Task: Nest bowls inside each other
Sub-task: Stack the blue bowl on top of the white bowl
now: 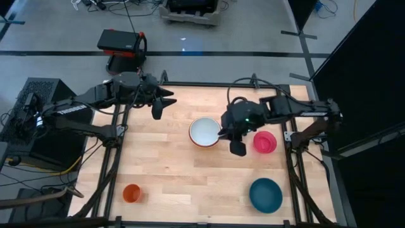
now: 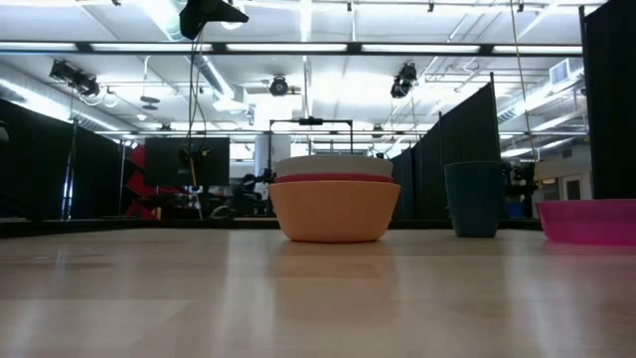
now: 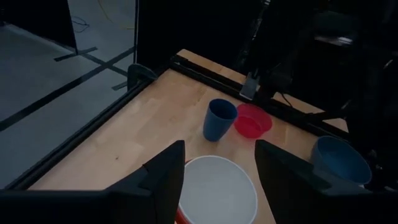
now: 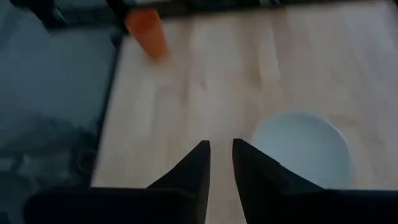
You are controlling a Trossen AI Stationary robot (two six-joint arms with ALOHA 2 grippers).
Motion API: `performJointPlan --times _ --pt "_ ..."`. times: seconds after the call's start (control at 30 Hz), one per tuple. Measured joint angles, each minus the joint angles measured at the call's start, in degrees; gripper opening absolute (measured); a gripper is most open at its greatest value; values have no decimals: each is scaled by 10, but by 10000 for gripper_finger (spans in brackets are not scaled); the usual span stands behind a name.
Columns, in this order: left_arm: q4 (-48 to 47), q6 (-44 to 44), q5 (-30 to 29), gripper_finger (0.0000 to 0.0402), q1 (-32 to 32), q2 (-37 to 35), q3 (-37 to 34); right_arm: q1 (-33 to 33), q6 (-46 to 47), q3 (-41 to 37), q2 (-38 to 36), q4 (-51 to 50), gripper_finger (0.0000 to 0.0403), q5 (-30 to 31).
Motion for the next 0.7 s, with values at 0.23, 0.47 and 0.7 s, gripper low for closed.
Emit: performJointPlan --times 0.23,0.47,0.7 --pt "1 -1 0 183 0 1 0 49 82 -157 -97 65 53 -12" --pt "0 -3 0 184 0 1 0 99 164 -311 -196 108 51 -25" --pt "0 -4 0 182 0 1 0 166 263 -449 -291 133 55 -36"
